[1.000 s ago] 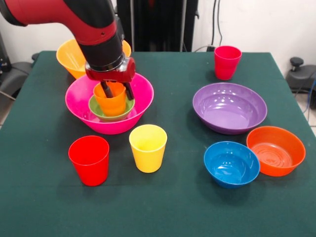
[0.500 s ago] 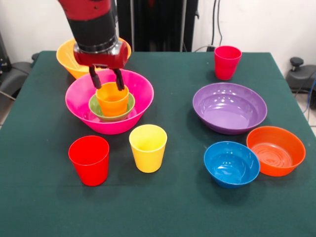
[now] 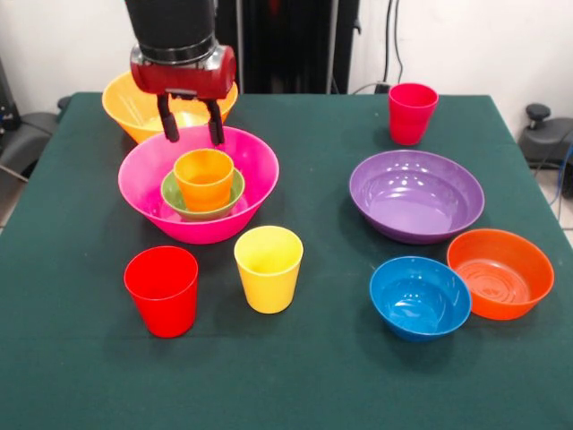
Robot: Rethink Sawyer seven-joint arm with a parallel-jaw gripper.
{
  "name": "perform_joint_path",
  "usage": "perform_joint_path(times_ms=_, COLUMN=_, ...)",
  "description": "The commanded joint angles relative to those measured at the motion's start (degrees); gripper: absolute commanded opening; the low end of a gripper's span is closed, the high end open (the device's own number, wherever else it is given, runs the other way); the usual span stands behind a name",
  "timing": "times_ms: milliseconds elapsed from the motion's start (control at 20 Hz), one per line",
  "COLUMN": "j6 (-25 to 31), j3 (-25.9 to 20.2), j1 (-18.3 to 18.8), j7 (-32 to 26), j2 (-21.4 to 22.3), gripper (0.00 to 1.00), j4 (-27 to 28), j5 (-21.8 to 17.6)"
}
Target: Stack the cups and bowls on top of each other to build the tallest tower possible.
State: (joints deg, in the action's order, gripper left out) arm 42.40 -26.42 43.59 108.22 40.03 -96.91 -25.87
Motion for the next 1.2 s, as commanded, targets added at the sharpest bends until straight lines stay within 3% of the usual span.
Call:
perform_joint_path(times_ms=50, j6=4.68, j3=-1.03, j1=-3.90, j7=-1.07, j2=2.51, gripper=1.00, j4=-3.61, j5=1.19)
perform_joint_path(times_ms=1200, j6=2.60, j3=0.40, j1=-7.49, j7=1.24, j2=4.25, gripper=1.00, j4=-6.32, j5=5.70)
